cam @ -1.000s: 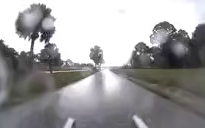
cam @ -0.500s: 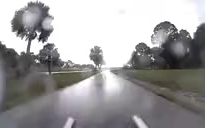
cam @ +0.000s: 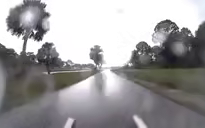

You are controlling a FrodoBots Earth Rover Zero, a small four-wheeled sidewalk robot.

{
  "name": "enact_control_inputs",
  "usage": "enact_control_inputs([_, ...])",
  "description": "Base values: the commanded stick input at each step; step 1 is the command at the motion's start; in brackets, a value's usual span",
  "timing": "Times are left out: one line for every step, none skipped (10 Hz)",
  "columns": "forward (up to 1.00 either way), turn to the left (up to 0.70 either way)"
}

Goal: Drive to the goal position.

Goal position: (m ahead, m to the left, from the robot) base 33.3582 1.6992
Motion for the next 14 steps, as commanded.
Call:
enact_control_inputs([1.00,0.00])
enact_control_inputs([1.00,0.00])
enact_control_inputs([1.00,0.00])
enact_control_inputs([1.00,0.00])
enact_control_inputs([1.00,0.00])
enact_control_inputs([1.00,0.00])
enact_control_inputs([1.00,0.00])
enact_control_inputs([1.00,0.00])
enact_control_inputs([1.00,0.00])
enact_control_inputs([1.00,0.00])
enact_control_inputs([1.00,0.00])
enact_control_inputs([1.00,0.00])
enact_control_inputs([1.00,-0.16])
enact_control_inputs([1.00,-0.40])
